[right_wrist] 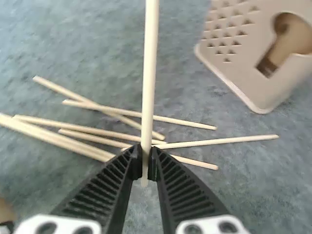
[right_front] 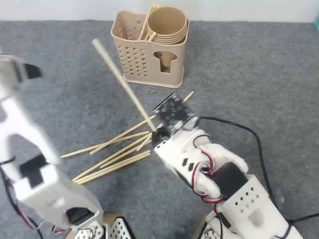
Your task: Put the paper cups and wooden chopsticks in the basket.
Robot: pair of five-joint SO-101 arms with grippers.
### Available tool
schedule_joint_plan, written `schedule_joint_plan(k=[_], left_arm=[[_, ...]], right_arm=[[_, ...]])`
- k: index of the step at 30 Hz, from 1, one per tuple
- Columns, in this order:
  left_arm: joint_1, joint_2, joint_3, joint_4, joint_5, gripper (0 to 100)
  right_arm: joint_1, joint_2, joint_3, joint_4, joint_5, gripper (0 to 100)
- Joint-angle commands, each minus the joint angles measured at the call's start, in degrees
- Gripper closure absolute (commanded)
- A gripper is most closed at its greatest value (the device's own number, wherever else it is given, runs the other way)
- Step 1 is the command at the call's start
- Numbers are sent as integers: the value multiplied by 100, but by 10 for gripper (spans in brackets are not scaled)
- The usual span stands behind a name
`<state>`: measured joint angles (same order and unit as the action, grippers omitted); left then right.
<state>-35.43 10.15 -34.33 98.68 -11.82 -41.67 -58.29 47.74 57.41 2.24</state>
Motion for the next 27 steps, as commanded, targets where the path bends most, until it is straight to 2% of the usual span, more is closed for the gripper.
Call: schedule_joint_plan(k=[1,8,14,19,24,27], left_arm=[[536,-1037,963,-9,-712,684],[1327,-1864,2932,-695,-2312,684],[1987,-2031,4541,-1530,-3578,684],[2338,-2048,5587,-2330,-3956,684],[2681,-1996,6158,-2541,-4422,684],[2734,-1996,6571,-3332,-4422,684]], right_arm=[[418,-171,-325,4,-132,991],[1534,-171,-325,-4,-747,991],[1991,-171,-316,-127,-941,991],[2035,-171,-316,-127,-941,991],[2035,-171,-220,-207,-923,991],[2035,-171,-97,-347,-905,991]])
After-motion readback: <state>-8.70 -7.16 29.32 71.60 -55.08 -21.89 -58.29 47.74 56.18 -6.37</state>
